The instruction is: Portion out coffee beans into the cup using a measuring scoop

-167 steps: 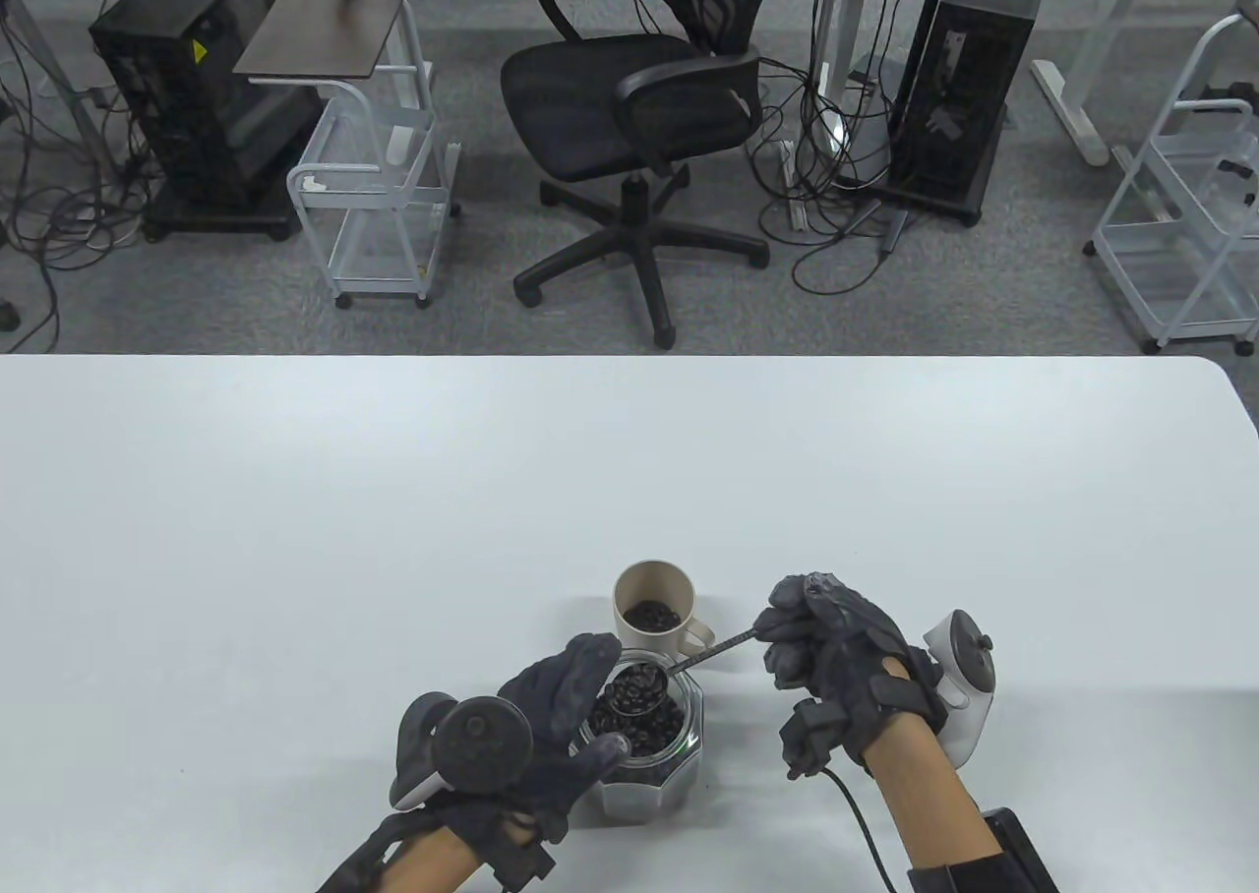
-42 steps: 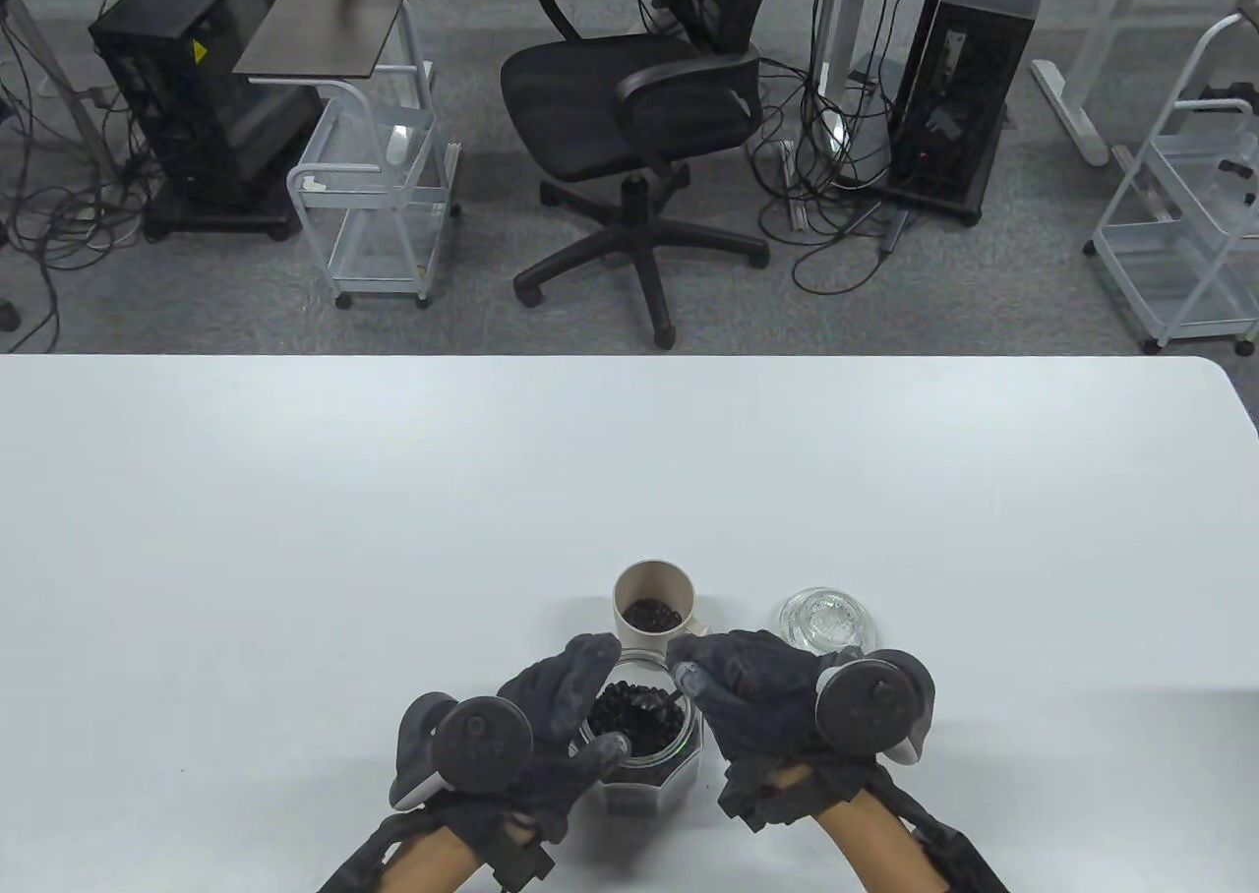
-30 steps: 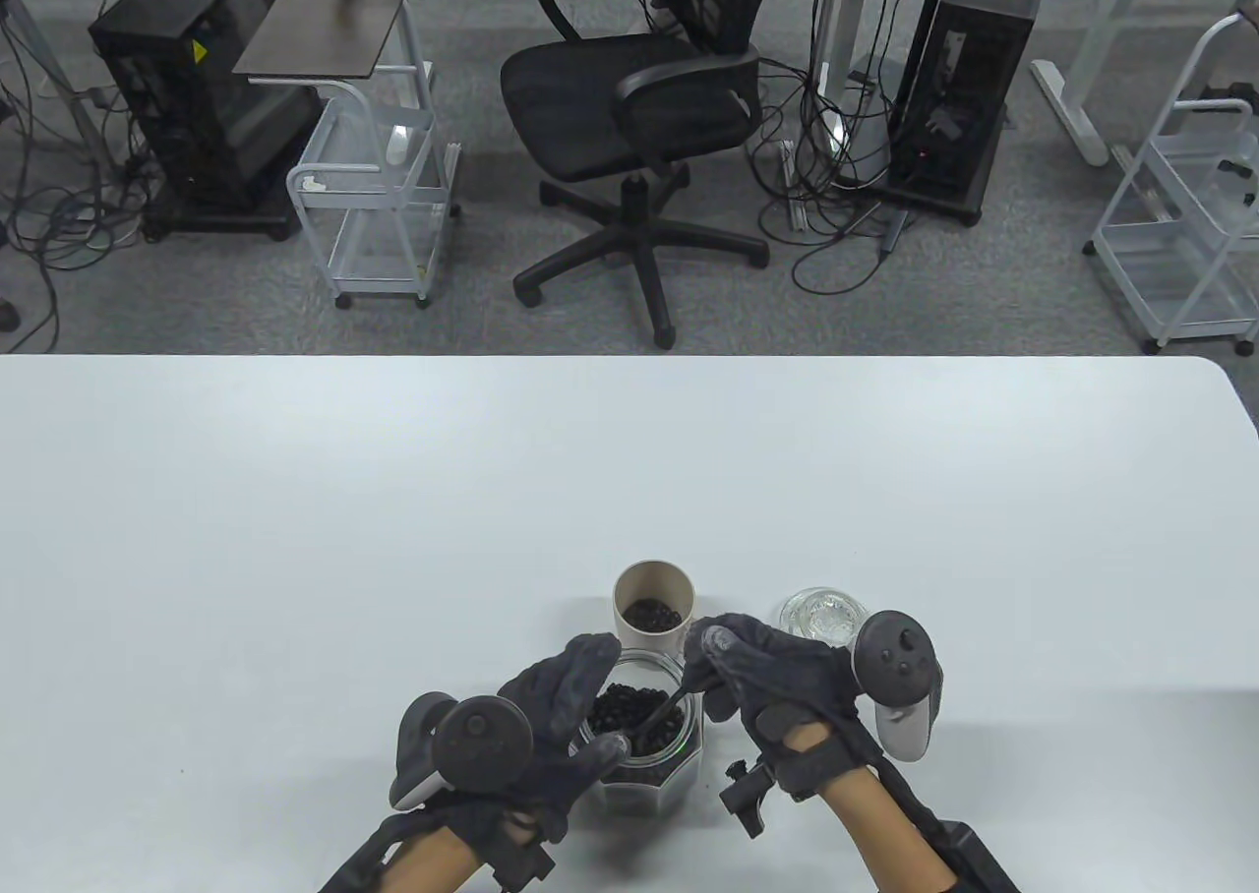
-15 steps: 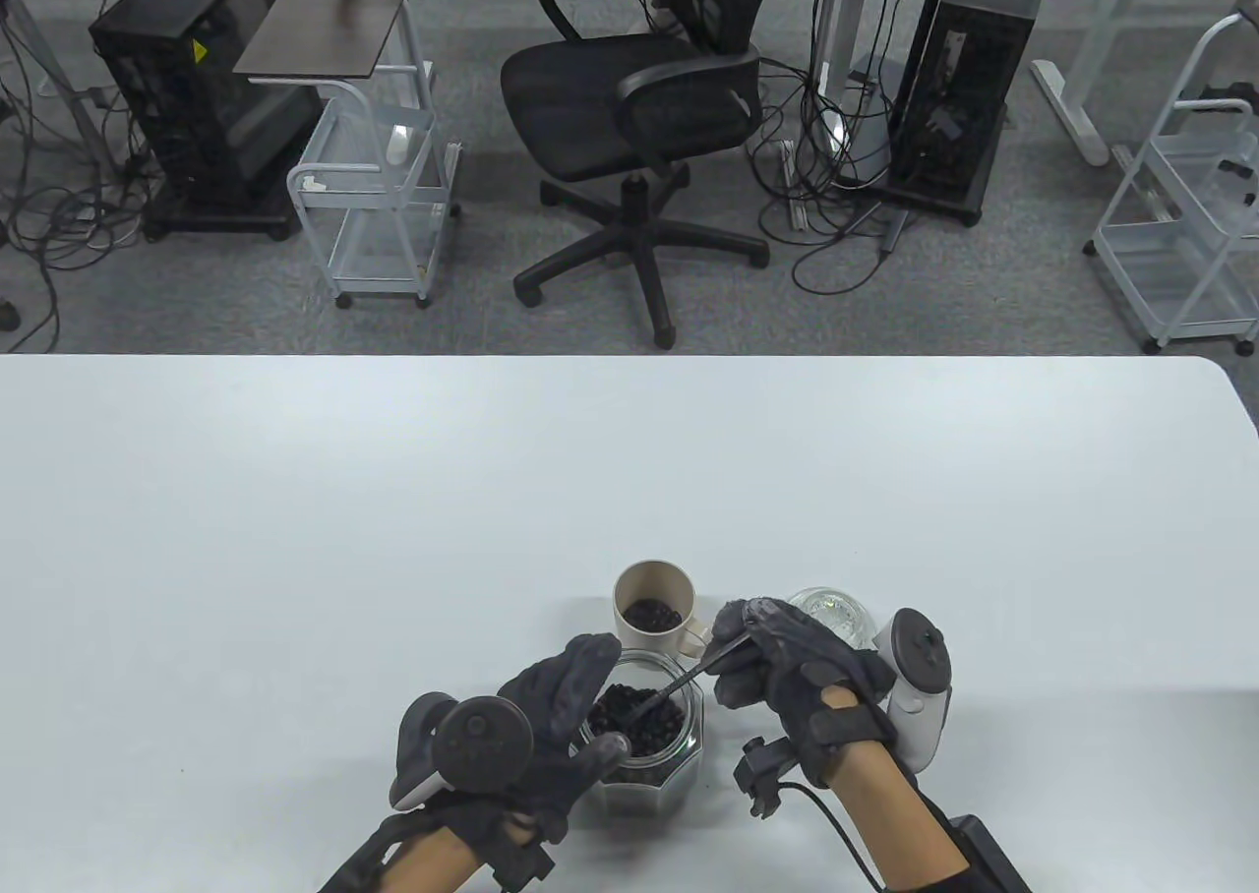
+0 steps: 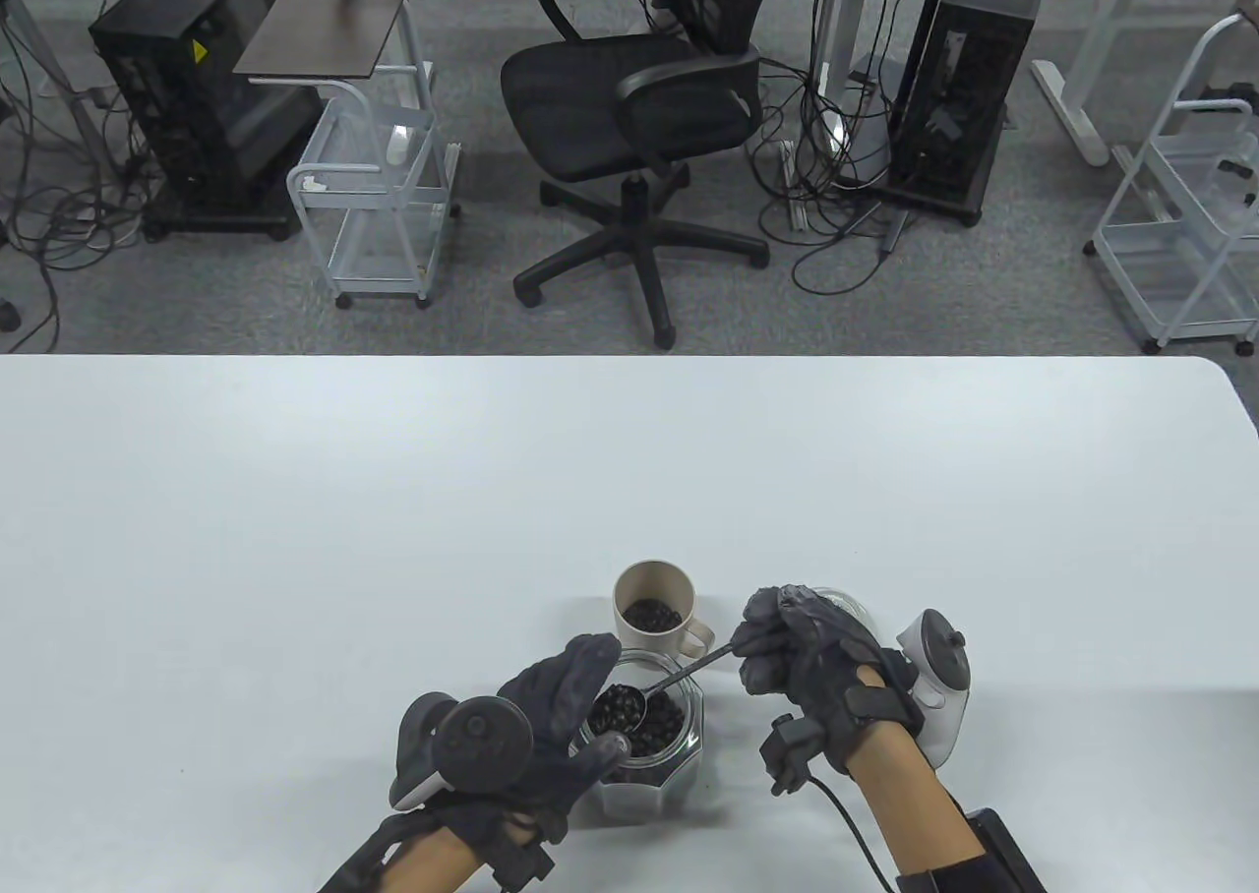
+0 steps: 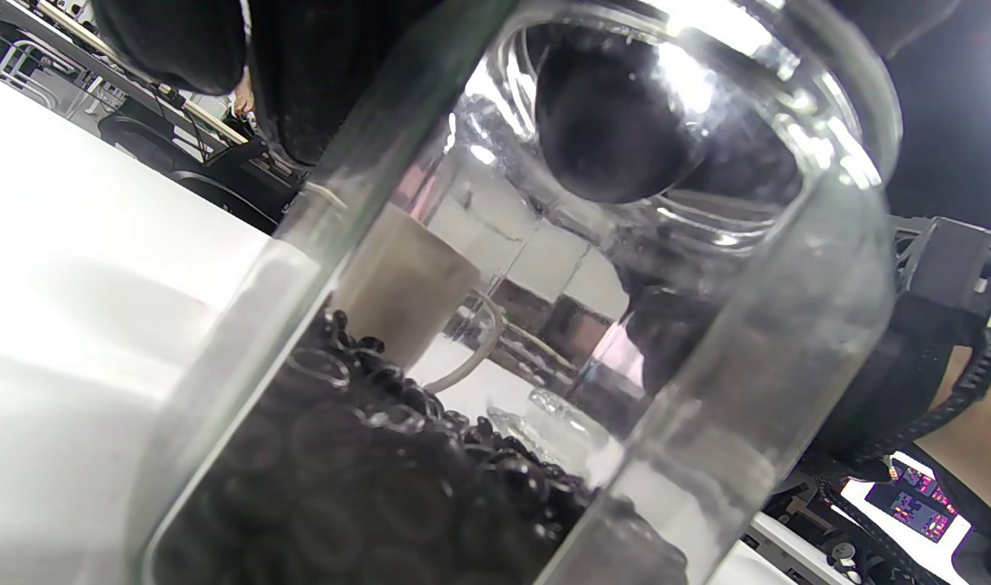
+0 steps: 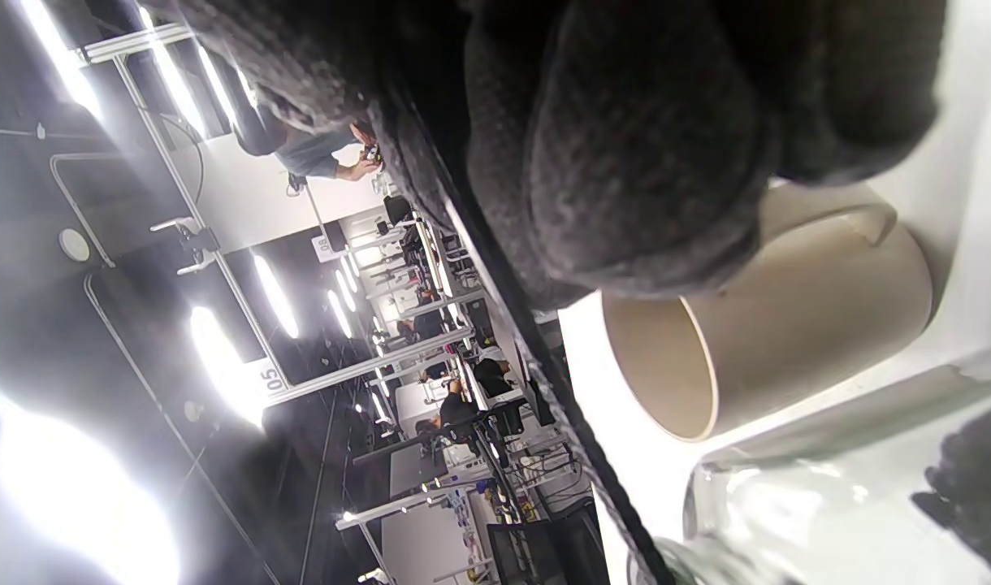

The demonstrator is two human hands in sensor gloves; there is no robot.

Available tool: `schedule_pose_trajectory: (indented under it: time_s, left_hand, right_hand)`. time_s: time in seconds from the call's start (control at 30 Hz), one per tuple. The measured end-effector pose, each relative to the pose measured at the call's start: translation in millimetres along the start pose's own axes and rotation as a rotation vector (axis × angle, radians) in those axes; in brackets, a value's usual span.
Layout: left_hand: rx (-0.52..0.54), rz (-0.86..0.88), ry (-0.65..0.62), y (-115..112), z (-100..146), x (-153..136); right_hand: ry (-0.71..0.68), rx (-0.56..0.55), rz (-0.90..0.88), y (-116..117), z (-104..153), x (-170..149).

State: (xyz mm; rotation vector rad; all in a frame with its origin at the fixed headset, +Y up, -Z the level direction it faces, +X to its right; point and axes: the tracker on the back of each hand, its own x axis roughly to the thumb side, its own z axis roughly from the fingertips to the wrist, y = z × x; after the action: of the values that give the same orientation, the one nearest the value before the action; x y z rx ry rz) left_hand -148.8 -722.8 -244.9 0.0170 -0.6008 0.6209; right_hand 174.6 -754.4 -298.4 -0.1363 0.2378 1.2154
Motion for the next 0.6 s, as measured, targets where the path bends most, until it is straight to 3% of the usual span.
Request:
schedule_pose_trajectory:
  time_s: [0.6]
  left_hand:
    - [0.001,0.002,0.000,0.0,0.1,-0.1]
  right_hand:
    - [-0.040,-0.037,-0.133,-12.0,4.5,12.0]
